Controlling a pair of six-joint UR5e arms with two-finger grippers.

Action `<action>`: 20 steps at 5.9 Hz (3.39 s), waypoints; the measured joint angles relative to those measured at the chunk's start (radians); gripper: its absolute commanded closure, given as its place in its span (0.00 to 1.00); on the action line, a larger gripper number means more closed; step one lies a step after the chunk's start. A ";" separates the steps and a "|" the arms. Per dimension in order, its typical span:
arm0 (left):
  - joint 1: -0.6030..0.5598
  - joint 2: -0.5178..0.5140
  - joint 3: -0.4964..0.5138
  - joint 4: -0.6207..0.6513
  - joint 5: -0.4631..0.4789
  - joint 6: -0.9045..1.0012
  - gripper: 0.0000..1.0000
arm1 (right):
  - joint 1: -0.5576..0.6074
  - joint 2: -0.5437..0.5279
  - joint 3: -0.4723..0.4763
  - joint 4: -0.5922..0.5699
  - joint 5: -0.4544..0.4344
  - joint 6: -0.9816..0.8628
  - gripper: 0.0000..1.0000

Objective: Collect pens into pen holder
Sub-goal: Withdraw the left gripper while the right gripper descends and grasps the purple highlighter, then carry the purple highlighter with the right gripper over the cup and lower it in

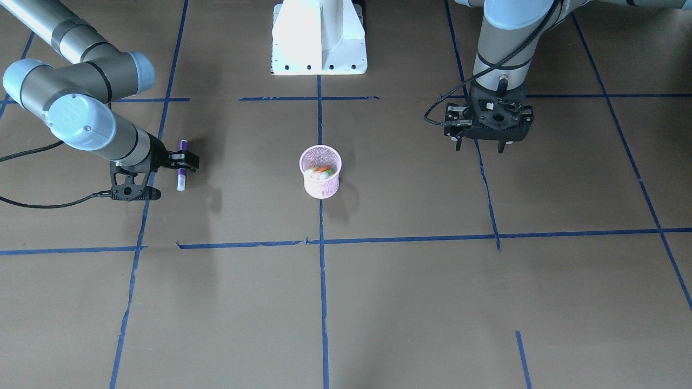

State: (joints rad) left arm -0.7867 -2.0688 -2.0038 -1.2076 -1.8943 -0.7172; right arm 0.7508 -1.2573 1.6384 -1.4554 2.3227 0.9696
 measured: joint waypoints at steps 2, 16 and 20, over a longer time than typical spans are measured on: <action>0.000 0.001 -0.001 0.003 0.000 0.000 0.16 | -0.012 0.008 -0.022 0.000 -0.002 0.015 0.53; 0.000 0.024 -0.036 -0.002 0.003 0.001 0.10 | -0.237 0.259 0.273 0.010 -0.754 0.474 1.00; 0.000 0.031 -0.042 -0.003 0.003 0.001 0.10 | -0.439 0.331 0.203 0.011 -1.229 0.503 0.79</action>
State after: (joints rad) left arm -0.7869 -2.0381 -2.0462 -1.2103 -1.8910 -0.7164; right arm 0.3120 -0.9266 1.8416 -1.4440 1.0935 1.4724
